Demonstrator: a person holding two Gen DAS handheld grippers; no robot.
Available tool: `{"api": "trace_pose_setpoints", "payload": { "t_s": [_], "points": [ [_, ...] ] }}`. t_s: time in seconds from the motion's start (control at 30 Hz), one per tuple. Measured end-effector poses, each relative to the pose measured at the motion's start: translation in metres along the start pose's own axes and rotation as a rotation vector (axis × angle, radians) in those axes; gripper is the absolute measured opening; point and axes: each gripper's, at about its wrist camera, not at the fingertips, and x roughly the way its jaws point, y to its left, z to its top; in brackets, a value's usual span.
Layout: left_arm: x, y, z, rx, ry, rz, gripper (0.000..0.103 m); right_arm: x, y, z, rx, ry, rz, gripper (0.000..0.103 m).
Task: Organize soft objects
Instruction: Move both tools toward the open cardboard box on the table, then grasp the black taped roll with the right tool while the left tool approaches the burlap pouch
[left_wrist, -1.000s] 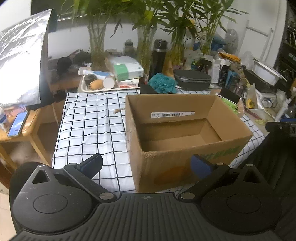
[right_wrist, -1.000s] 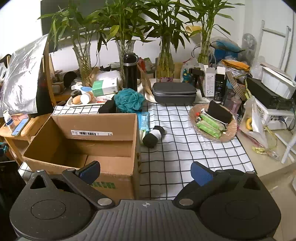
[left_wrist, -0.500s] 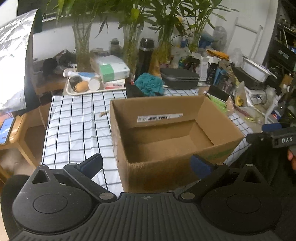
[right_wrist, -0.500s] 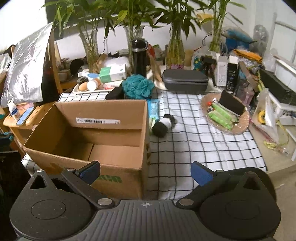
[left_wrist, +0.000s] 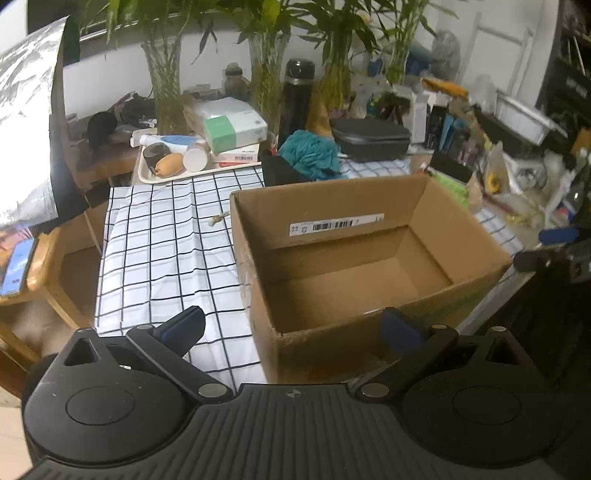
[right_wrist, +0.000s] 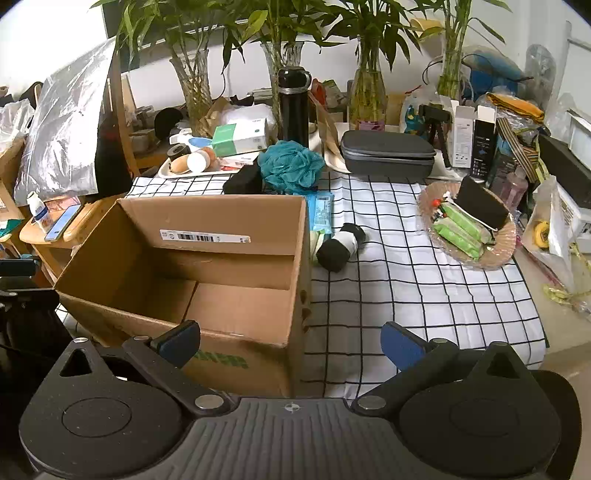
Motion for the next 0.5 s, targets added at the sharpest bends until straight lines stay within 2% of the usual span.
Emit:
{"api": "trace_pose_setpoints", "payload": {
  "t_s": [0.17, 0.23, 0.4, 0.5],
  "points": [
    [0.002, -0.002, 0.002, 0.03, -0.001, 0.001, 0.103, 0.001, -0.004, 0.001, -0.009, 0.001, 0.019, 0.103],
    [0.005, -0.001, 0.005, 0.021, 0.006, 0.002, 0.103, 0.003, -0.006, 0.003, -0.003, 0.009, 0.023, 0.103],
    [0.01, 0.004, 0.012, -0.012, -0.005, -0.015, 0.103, 0.015, -0.011, 0.01, 0.014, 0.043, -0.031, 0.103],
    [0.014, 0.006, 0.017, -0.011, -0.009, -0.011, 0.103, 0.018, -0.012, 0.013, 0.006, 0.032, -0.003, 0.103]
  ]
}}
